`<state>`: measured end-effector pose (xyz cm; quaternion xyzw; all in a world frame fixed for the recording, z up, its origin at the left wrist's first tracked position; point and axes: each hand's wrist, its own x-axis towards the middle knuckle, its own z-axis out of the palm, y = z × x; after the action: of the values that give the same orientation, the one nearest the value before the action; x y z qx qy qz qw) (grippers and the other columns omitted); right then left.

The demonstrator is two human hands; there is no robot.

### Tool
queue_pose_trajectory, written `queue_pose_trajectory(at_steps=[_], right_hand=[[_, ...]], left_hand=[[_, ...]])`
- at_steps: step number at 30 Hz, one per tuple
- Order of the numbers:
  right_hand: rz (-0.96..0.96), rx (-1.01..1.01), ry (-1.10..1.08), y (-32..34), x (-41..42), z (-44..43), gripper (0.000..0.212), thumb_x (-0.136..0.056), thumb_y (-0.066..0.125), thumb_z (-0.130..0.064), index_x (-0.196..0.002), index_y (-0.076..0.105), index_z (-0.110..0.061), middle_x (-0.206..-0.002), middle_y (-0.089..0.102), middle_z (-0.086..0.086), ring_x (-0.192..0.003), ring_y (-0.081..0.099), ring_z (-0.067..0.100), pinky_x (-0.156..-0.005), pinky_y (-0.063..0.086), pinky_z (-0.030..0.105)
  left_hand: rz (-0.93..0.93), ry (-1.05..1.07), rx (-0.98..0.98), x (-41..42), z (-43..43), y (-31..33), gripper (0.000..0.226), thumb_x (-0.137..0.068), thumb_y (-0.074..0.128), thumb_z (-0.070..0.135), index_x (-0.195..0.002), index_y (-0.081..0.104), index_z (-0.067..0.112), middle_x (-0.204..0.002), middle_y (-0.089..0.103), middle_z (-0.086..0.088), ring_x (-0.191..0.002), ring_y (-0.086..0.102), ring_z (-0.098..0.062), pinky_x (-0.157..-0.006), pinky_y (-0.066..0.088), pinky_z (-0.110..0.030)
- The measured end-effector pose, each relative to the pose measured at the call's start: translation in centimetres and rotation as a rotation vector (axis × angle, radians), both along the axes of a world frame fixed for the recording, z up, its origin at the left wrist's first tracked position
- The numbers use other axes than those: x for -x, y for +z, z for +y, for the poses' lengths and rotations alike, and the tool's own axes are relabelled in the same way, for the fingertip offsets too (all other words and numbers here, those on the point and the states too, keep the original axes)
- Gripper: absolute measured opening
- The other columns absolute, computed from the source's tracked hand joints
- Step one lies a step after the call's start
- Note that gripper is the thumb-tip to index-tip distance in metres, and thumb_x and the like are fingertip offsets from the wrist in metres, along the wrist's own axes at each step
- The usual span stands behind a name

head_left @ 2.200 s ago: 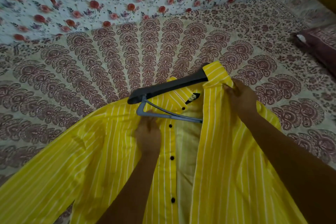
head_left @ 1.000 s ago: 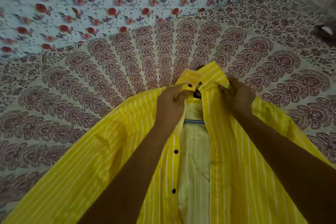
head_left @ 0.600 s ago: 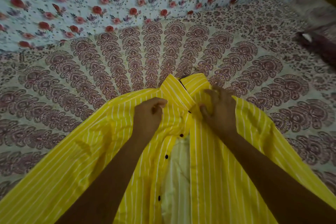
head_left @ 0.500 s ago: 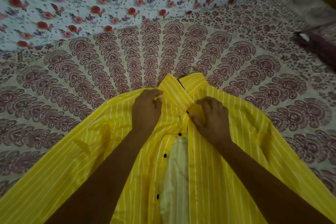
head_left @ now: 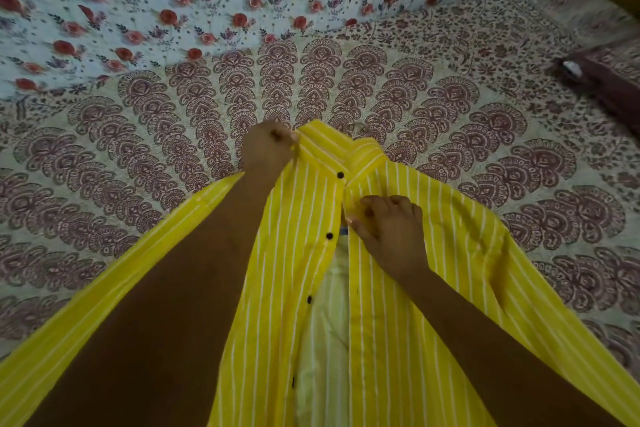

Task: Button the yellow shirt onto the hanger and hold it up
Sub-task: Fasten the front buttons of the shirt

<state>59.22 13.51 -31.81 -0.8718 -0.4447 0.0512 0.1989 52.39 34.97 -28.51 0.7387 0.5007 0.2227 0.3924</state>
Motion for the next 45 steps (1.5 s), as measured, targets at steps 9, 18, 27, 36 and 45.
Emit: queue_pose_trajectory(at_steps=[9,18,27,36,45], right_hand=[[-0.070,-0.055,-0.004,-1.3,6.4,-5.5,0.051,-0.086,0.043,-0.045,-0.129,0.046,-0.017,-0.139,0.046,0.012,-0.131,0.030,0.026,-0.108,0.019,0.041],[-0.011,0.196,-0.052,-1.4,17.4,-16.5,0.045,-0.079,0.047,-0.050,-0.105,0.058,-0.014,-0.098,0.061,0.008,-0.084,0.059,0.028,-0.071,0.049,0.038],[0.200,0.240,-0.181,0.5,19.0,-17.3,0.019,-0.073,0.063,-0.020,-0.087,0.064,-0.008,-0.085,0.062,0.012,-0.075,0.062,0.033,-0.056,0.048,0.036],[0.452,0.080,-0.045,0.9,21.5,-22.0,0.036,-0.079,0.051,-0.017,-0.112,0.059,-0.006,-0.125,0.055,0.016,-0.109,0.058,0.034,-0.089,0.047,0.038],[0.124,0.330,0.017,0.8,30.5,-30.5,0.041,-0.074,0.046,-0.044,-0.098,0.058,-0.013,-0.091,0.060,0.010,-0.072,0.061,0.028,-0.057,0.048,0.032]], left_hand=[[-0.071,-0.163,-0.234,8.6,-10.8,0.1,0.020,-0.081,0.050,0.014,-0.093,0.066,0.014,-0.092,0.070,-0.005,-0.068,0.064,-0.018,-0.069,0.051,-0.028],[0.549,-0.243,-0.017,19.0,-24.6,-2.3,0.024,-0.086,0.058,0.029,-0.102,0.057,0.012,-0.104,0.061,-0.011,-0.093,0.061,-0.032,-0.070,0.048,-0.041],[0.529,-0.164,0.002,18.1,-24.4,0.0,0.024,-0.084,0.056,0.021,-0.105,0.066,0.014,-0.102,0.069,-0.010,-0.097,0.063,-0.029,-0.076,0.046,-0.033],[0.423,-0.480,0.179,20.8,-28.5,-0.9,0.031,-0.085,0.050,0.005,-0.110,0.068,0.012,-0.123,0.061,-0.010,-0.117,0.055,-0.025,-0.098,0.042,-0.032],[0.511,-0.604,0.194,31.1,-37.2,0.4,0.017,-0.085,0.061,0.033,-0.089,0.060,0.016,-0.083,0.067,-0.005,-0.084,0.063,-0.023,-0.067,0.044,-0.032]])
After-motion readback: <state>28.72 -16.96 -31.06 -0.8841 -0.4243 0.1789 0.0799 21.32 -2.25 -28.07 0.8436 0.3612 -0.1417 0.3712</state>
